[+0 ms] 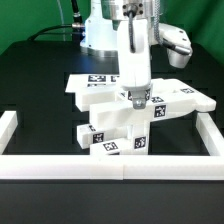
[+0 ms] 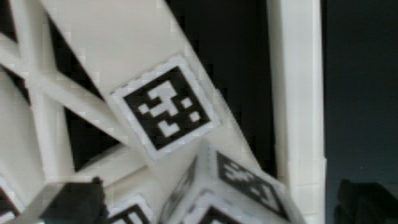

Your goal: Assemble chair

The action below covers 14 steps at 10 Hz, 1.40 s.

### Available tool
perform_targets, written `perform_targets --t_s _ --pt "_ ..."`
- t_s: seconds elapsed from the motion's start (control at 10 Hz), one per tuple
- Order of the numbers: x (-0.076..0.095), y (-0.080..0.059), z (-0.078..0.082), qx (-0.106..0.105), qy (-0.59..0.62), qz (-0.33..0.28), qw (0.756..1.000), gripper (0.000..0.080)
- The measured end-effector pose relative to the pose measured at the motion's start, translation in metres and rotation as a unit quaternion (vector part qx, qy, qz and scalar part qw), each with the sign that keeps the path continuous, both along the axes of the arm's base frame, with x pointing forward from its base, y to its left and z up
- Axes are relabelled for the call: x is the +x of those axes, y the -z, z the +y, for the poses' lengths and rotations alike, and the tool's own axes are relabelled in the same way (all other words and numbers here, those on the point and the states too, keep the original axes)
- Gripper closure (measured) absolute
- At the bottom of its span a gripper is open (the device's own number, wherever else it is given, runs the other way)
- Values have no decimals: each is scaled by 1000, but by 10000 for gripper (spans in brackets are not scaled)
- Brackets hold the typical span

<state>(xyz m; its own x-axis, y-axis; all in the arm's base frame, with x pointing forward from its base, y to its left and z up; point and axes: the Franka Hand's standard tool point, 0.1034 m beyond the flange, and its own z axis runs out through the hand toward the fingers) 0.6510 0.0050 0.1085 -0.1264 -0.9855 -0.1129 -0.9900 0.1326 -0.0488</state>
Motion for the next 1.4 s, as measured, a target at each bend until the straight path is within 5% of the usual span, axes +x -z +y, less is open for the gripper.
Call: perform_targets --t_s 0.5,1.2,1.4 --pt "-2 -1 -2 -10 -213 -12 977 150" --pt "-4 -3 -5 -35 -509 -18 860 150" --pt "-5 -2 -5 -36 -521 -19 853 175"
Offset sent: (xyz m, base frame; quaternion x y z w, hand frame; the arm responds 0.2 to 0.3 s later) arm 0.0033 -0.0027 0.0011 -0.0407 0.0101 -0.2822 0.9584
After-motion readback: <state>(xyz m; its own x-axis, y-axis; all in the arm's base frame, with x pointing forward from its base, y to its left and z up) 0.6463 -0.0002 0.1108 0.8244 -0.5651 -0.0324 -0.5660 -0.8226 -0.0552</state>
